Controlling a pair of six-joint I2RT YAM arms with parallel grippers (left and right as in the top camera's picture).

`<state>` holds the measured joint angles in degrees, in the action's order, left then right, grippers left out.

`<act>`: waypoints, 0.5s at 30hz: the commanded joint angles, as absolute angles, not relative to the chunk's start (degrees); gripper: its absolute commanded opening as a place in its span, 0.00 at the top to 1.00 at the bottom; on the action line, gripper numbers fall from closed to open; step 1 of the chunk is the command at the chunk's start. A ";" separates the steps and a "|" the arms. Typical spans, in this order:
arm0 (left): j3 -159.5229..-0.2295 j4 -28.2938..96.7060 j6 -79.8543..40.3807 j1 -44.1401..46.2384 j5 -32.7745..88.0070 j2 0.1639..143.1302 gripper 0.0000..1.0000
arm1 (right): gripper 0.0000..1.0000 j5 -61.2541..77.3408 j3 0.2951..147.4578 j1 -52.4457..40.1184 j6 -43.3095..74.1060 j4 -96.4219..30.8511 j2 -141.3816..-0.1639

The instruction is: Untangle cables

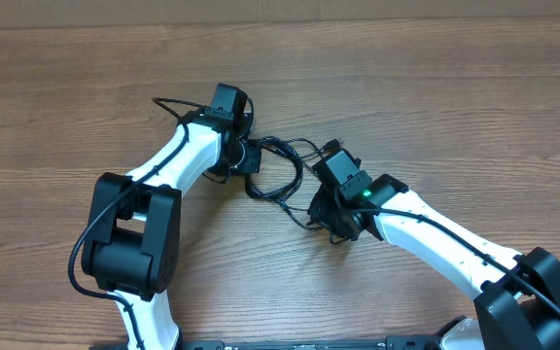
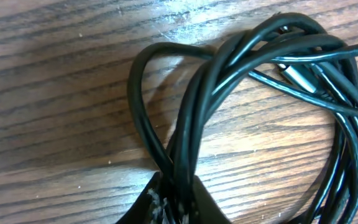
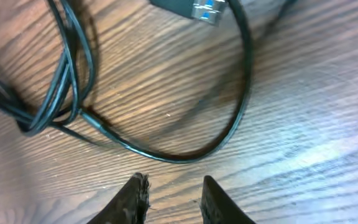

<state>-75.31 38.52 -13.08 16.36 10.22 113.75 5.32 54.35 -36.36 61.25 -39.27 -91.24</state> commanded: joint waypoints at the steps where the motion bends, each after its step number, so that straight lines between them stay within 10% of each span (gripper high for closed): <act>1: -74.78 38.92 -11.60 15.55 12.51 112.81 0.83 | 0.71 2.92 54.72 -36.53 61.45 -39.66 -90.76; 15: -74.61 43.00 -16.29 15.05 16.53 112.81 0.77 | 0.73 0.19 54.72 -36.53 61.08 -31.24 -90.76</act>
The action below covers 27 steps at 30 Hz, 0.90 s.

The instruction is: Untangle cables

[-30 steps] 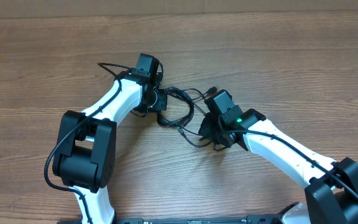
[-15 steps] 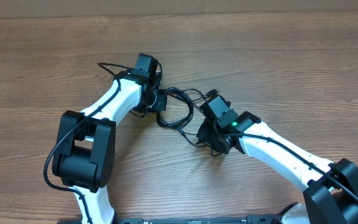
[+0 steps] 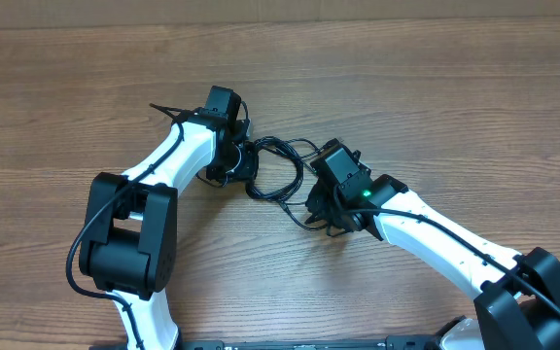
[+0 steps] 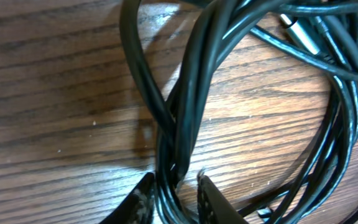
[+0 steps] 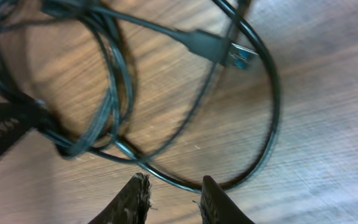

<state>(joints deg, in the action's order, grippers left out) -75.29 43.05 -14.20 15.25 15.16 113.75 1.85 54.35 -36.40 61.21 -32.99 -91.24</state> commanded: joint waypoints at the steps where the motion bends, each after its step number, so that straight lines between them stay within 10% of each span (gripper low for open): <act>1: -74.61 42.96 -16.99 15.05 16.53 112.81 0.78 | 0.73 -0.21 54.72 -36.53 61.06 -30.52 -90.76; 9: -74.61 42.76 -18.06 15.25 16.82 112.81 0.96 | 0.77 -2.07 54.72 -36.56 60.90 -26.48 -90.76; 27: -74.63 41.71 -8.64 15.27 32.58 112.81 0.96 | 0.85 -1.41 54.72 -36.64 58.43 -22.55 -95.29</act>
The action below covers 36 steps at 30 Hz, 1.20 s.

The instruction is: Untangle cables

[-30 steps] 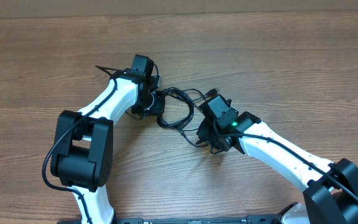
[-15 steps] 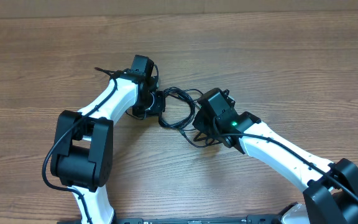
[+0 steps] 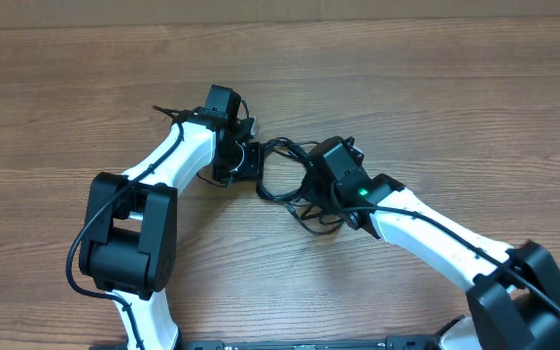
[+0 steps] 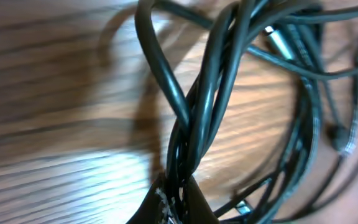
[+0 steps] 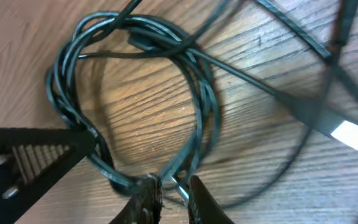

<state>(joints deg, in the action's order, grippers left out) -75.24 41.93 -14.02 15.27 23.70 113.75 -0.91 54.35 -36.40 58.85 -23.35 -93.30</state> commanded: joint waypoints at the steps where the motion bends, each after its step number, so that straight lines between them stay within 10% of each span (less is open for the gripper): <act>1: -74.63 41.69 -7.79 15.25 34.89 112.81 0.96 | 0.84 -1.34 54.72 -36.64 58.43 -21.52 -96.12; 24: -74.63 37.54 -8.82 15.77 37.10 112.81 0.96 | 0.73 5.30 54.78 -36.62 48.45 -21.47 -100.03; 36: -75.07 37.95 -10.61 8.51 30.02 112.81 0.74 | 0.60 14.44 56.55 -35.99 31.42 -6.20 -99.90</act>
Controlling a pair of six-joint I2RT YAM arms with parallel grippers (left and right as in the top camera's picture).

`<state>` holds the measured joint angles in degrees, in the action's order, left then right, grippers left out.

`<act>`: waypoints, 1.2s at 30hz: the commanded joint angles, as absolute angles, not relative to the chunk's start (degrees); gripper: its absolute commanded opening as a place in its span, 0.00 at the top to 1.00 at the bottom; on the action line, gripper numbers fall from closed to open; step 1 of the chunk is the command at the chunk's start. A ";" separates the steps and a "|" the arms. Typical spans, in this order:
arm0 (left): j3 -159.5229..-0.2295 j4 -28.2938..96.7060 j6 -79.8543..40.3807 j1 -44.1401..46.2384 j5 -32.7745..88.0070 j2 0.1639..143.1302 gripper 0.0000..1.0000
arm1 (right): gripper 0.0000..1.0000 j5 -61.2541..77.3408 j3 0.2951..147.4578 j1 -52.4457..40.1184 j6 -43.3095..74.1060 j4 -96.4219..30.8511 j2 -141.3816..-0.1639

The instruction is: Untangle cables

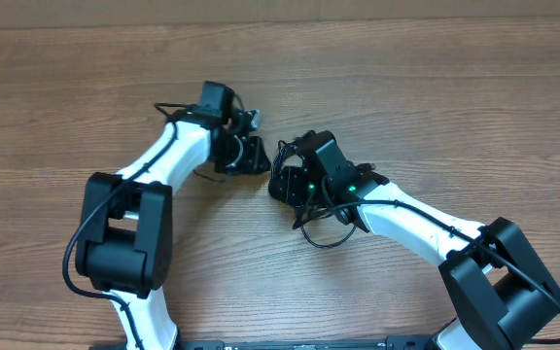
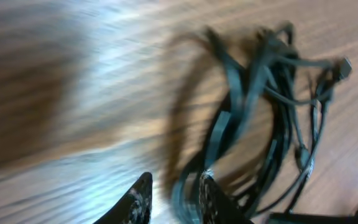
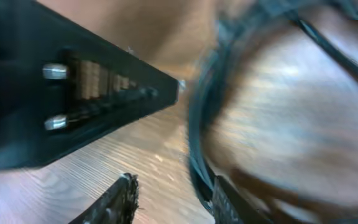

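A tangle of black cables [image 1: 304,206] lies mid-table under my right wrist, one loop trailing toward the front. In the overhead view my left gripper [image 1: 251,156] sits just left of the tangle and my right gripper [image 1: 278,183] at its left edge, close to each other. The blurred left wrist view has my left gripper [image 2: 174,196] open, the cable bundle [image 2: 219,124] ahead and one strand running down by the right finger. My right gripper [image 3: 174,199] is open too, a cable strand [image 3: 197,130] lying against its right finger.
The wooden table [image 1: 455,97] stretches all round the arms. My left gripper's black body [image 3: 73,93] fills the upper left of the right wrist view, very near the right fingers. Both wrist views are motion-blurred.
Both grippers have opened: the left let go of the cable bundle, the right of its strands. The right gripper has moved left toward the left gripper. The tangle now lies bunched under the right wrist.
At first my left gripper was shut on the bundle and the right stood open over a loose loop. Then the left was open around the bundle. Later both were shut on cables at the coil. Now both are open, close together at the tangle's left edge.
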<state>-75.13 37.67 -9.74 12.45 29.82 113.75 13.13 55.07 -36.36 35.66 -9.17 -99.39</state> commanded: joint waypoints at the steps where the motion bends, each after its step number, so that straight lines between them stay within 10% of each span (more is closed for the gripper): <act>1: -75.07 38.41 -10.92 7.40 30.83 112.81 0.74 | 0.60 14.17 56.55 -35.99 31.40 -5.08 -99.96; 36: -73.21 46.98 -15.09 3.95 35.42 112.84 0.67 | 0.74 9.45 56.21 -36.05 31.66 0.73 -107.79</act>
